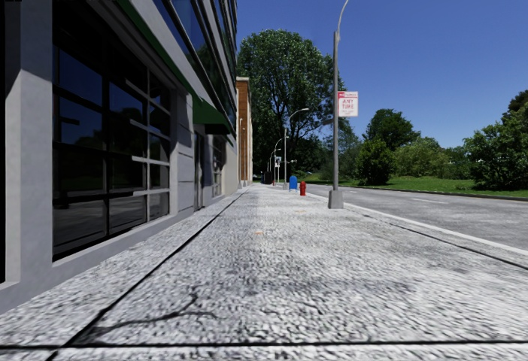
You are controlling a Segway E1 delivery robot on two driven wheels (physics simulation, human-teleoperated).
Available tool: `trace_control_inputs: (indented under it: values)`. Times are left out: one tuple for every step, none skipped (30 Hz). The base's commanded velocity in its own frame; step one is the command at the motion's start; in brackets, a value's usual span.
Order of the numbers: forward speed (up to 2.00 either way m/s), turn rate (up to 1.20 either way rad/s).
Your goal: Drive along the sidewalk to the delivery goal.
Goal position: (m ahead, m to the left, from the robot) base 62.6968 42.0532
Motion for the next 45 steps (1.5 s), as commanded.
trace_control_inputs:
  values:
    - [2.00,0.00]
    - [2.00,0.00]
    - [2.00,0.00]
    - [2.00,0.00]
    - [2.00,0.00]
    - [2.00,0.00]
    - [2.00,0.00]
    - [2.00,0.00]
    - [2.00,0.00]
    - [2.00,0.00]
    - [2.00,0.00]
    - [2.00,0.00]
    - [2.00,0.00]
    - [2.00,0.00]
    - [2.00,0.00]
    - [2.00,0.00]
    - [2.00,0.00]
    - [2.00,0.00]
    - [2.00,0.00]
    - [2.00,0.00]
    - [2.00,0.00]
    - [2.00,0.00]
    - [2.00,0.00]
    - [2.00,0.00]
    - [2.00,0.00]
    - [2.00,0.00]
    - [2.00,0.00]
    - [2.00,0.00]
    - [2.00,0.00]
    - [2.00,0.00]
    - [2.00,0.00]
    - [2.00,0.00]
    - [2.00,0.00]
    - [2.00,0.00]
    - [2.00,0.00]
    - [2.00,0.00]
    - [2.00,0.00]
    - [2.00,0.00]
    - [2.00,0.00]
    - [2.00,0.00]
    - [2.00,0.00]
    - [2.00,0.00]
    - [2.00,0.00]
    - [2.00,0.00]
    - [2.00,0.00]
